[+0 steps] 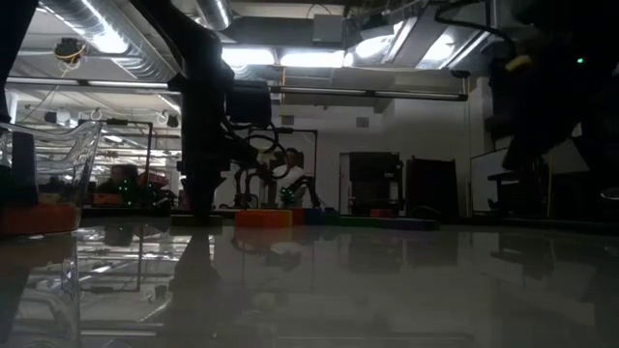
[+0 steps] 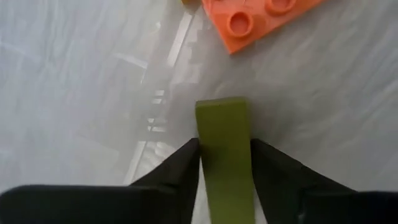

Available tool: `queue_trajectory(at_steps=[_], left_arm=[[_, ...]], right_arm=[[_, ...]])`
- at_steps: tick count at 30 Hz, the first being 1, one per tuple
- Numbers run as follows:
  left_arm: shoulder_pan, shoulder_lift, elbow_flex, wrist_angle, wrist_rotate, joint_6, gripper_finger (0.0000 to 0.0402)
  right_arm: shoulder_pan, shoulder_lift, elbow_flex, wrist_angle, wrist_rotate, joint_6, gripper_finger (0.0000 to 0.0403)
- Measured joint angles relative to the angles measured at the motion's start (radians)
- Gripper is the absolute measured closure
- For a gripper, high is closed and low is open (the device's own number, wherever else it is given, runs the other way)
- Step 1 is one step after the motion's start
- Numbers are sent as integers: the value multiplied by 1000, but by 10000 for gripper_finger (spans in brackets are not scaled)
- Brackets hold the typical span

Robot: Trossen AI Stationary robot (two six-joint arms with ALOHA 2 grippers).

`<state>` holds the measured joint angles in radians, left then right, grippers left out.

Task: Sort blocks by size
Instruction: Put the large light green wooden block into the left transparent bin

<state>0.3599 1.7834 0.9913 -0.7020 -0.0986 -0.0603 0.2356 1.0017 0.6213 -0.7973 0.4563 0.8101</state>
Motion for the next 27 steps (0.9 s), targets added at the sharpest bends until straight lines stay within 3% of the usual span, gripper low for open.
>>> queue_trajectory(at_steps=[4,7,9,15,20,24,27], left_arm=[[0,-23,22,-46,6,-3,324],[0,-48,33,-97,23,-13,324],[-1,-78,52,-90,48,-23,324],[-20,-174,108,-178,147,-55,324],[-69,-291,146,-325,304,-114,324],[-157,-413,149,-466,431,-181,324],[-259,-487,139,-572,439,-270,320]], right_arm=[[0,20,-38,148,160,1,155],[-15,46,-44,294,284,0,155],[-50,67,-44,397,306,-25,155],[-232,155,-44,610,173,-135,155],[-398,255,-44,735,22,-205,155],[-497,351,-44,856,-62,-261,155],[-545,421,-45,967,-97,-291,155]])
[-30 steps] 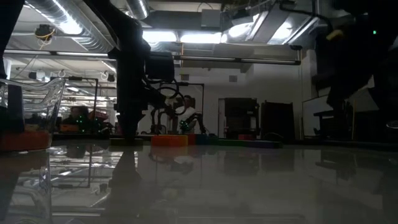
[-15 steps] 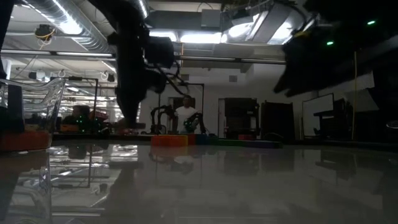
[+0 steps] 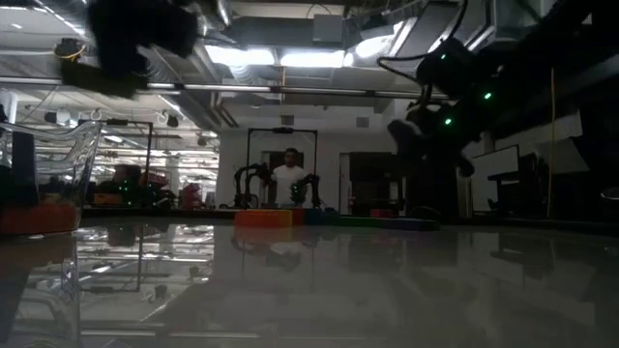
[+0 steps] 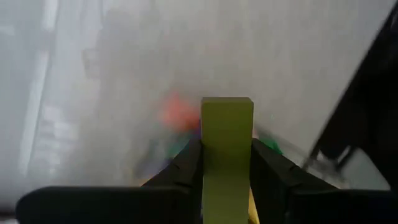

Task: Sort blocks by size
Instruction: Put the large light green wooden block into the left transparent bin

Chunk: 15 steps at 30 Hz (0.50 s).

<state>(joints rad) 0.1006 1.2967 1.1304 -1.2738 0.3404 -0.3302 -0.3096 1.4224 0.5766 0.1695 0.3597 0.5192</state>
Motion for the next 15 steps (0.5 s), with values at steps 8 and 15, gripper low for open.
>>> queue_trajectory(at_steps=[8,15], left_arm=[[-291,-117,-65,-44,-2,-365,309],[-449,-112,-151,-4,-45,-578,276]], right_arm=[[-77,151,69,121,-12,-72,155],[-106,258,199,25,12,-85,155]])
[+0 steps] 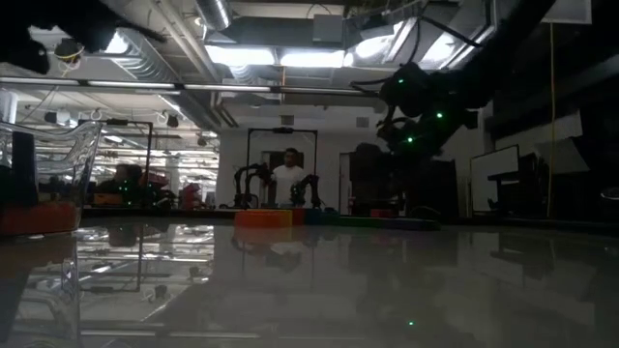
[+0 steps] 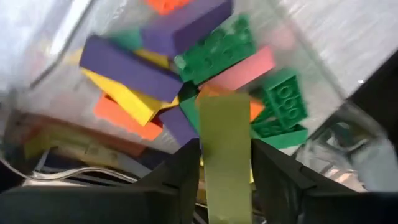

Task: Sort blocks by size
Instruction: Put the large light green wooden block into the left transparent bin, then put the small red wooden block into the right transparent bin

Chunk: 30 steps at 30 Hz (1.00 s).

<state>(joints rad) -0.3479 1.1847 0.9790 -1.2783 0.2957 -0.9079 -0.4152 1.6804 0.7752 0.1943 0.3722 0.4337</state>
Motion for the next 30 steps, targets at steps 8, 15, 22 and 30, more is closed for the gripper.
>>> queue_trajectory(at_steps=[8,15,22,30], left_arm=[[-54,2,-104,10,-1,-75,224],[-54,2,-122,34,-1,-75,214],[-54,2,-122,104,-1,-35,213],[-54,2,-122,147,-1,-33,213]], right_arm=[[-1,6,120,-233,52,16,155],[-55,7,120,-303,-6,72,155],[-63,7,120,-290,-52,82,155],[-63,92,120,-246,-55,81,155]])
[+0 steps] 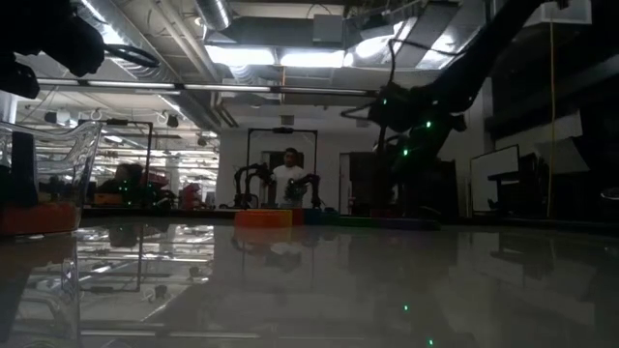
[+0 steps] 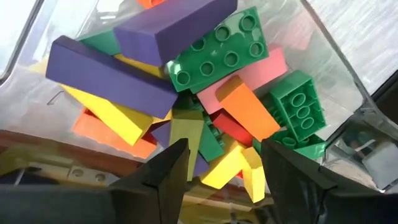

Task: Sort blocks by size
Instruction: Put the small red wooden block into the right transparent bin

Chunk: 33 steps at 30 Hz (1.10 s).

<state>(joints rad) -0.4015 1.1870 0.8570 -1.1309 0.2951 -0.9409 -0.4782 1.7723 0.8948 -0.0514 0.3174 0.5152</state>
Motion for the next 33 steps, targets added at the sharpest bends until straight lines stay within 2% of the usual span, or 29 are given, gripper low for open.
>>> queue_trajectory(at_steps=[10,13,18,28,33], left_arm=[[1,0,0,9,-5,21,213],[1,0,0,53,-9,28,213],[3,0,0,145,-10,75,224],[27,0,0,306,-10,165,260],[100,0,1,445,-10,276,271]], right_arm=[[0,87,1,108,23,-2,164],[0,88,2,109,17,-1,196],[0,88,2,106,6,-3,272],[2,-4,-1,96,-111,-26,272],[16,-96,-1,88,-240,-26,257]])
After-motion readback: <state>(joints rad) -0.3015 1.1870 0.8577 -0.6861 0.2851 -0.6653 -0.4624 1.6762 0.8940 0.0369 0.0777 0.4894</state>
